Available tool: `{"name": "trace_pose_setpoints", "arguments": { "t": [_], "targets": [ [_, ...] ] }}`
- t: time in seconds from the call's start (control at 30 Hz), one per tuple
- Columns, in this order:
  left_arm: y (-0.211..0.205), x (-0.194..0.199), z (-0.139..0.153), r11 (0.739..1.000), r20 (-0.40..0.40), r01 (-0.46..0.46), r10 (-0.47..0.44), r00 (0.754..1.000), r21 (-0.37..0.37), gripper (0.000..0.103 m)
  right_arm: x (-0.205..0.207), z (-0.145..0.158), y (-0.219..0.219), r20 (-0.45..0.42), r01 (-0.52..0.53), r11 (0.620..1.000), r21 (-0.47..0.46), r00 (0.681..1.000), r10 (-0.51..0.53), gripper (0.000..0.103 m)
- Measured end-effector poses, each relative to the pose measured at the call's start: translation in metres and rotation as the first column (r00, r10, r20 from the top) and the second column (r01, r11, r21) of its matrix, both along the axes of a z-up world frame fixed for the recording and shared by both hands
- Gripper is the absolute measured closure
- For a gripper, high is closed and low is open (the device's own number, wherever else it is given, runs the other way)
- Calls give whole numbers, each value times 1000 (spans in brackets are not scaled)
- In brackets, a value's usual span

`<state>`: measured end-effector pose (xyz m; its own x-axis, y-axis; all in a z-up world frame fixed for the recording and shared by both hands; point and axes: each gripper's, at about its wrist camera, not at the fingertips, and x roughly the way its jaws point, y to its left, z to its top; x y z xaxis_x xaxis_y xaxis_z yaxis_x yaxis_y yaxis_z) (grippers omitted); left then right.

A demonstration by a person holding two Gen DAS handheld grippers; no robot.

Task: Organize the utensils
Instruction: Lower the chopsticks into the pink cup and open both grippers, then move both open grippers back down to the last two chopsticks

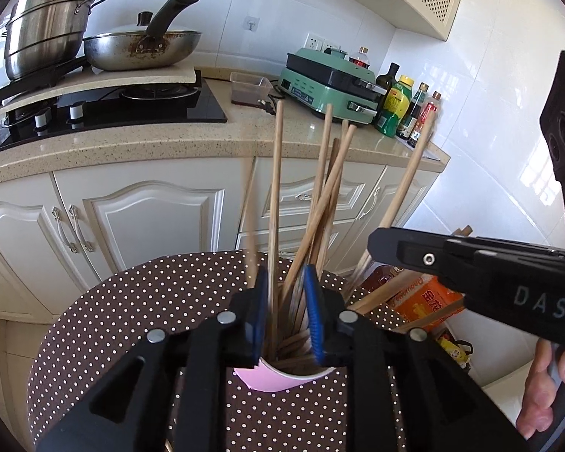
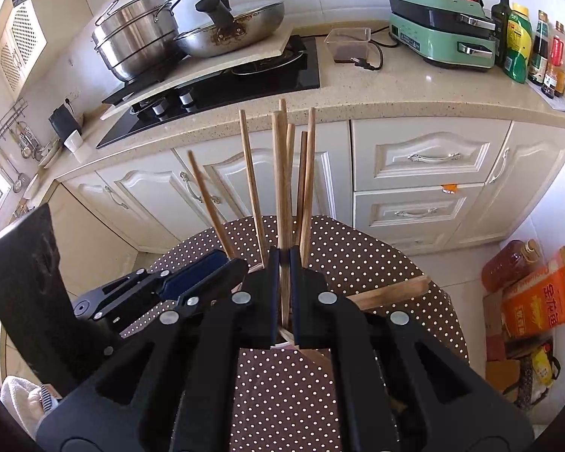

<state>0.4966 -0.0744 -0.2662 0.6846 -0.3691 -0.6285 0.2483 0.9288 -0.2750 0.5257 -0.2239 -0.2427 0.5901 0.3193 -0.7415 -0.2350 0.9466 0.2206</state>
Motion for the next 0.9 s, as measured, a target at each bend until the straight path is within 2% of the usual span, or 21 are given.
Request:
{"name": "trace_pose_setpoints", "arguments": {
  "t": [0.47, 0.9],
  "targets": [
    [18, -20, 9, 999, 0, -34, 35, 999, 31, 80, -11, -4, 6, -16, 26, 1000, 10, 1000, -26, 96],
    [40, -52, 29, 997, 23, -67, 66, 998, 41, 76, -40, 14, 18, 38, 61, 998, 16, 997, -62, 95]
  ]
}}
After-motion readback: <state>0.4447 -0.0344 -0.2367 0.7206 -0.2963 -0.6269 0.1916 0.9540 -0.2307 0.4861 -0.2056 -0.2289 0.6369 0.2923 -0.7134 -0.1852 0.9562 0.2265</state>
